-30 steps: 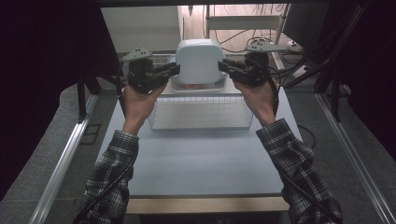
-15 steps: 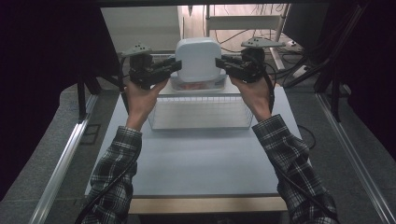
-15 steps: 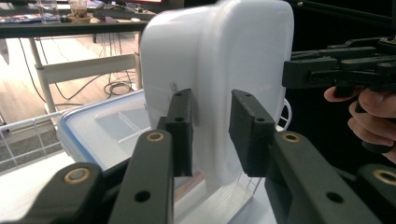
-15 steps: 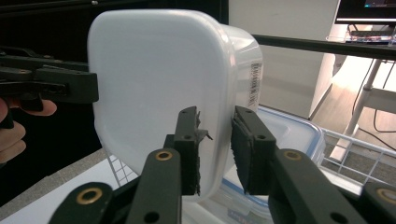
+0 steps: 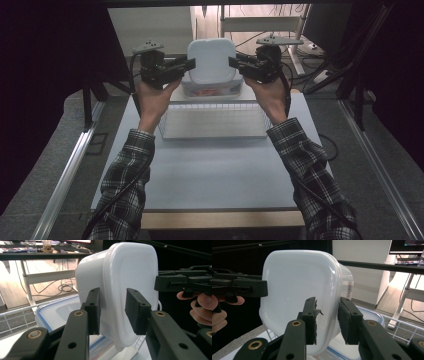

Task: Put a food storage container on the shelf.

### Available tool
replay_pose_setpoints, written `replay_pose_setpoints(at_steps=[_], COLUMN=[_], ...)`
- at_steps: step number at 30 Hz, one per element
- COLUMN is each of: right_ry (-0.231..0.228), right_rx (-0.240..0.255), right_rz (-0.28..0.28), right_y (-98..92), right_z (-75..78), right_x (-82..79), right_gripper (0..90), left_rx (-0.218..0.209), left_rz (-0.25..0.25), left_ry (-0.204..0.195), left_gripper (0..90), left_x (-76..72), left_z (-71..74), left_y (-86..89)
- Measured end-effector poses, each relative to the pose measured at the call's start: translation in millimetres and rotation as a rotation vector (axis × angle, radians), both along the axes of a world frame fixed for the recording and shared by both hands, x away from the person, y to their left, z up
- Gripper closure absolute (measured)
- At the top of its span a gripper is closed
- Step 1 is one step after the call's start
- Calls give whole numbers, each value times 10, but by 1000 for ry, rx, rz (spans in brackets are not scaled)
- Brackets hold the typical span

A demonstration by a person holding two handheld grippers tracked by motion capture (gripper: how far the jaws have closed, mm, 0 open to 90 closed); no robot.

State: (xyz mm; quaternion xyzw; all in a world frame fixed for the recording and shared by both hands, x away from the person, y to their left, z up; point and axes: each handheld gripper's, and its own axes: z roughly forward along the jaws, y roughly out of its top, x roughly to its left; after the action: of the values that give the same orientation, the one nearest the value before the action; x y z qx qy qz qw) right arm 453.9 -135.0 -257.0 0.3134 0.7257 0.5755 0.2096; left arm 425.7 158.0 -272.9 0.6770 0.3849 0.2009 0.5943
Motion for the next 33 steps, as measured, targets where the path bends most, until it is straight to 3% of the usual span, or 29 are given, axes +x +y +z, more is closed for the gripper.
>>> replay_pose_setpoints(at_steps=[9,14,22,26,29,33], right_ry=[7,19,28,9,19,20], right_rx=[0,-3,-7,-59,-44,-46], right_rz=[-10,-17,-30,-62,-57,-63], right_y=[41,67,99,135,144,146], right_z=[29,44,40,27,9,15], right_x=[90,143,205,218,237,242], right_gripper=[639,603,532,488,499,499], left_rx=[-8,7,14,37,27,44], left_rz=[19,34,42,72,75,87], left_ry=[10,17,40,42,49,47], left_gripper=[635,620,560,481,460,415], left_x=[98,143,210,219,239,242], left_z=[11,21,15,9,2,24], left_y=[-8,-29,-70,-105,-94,-110])
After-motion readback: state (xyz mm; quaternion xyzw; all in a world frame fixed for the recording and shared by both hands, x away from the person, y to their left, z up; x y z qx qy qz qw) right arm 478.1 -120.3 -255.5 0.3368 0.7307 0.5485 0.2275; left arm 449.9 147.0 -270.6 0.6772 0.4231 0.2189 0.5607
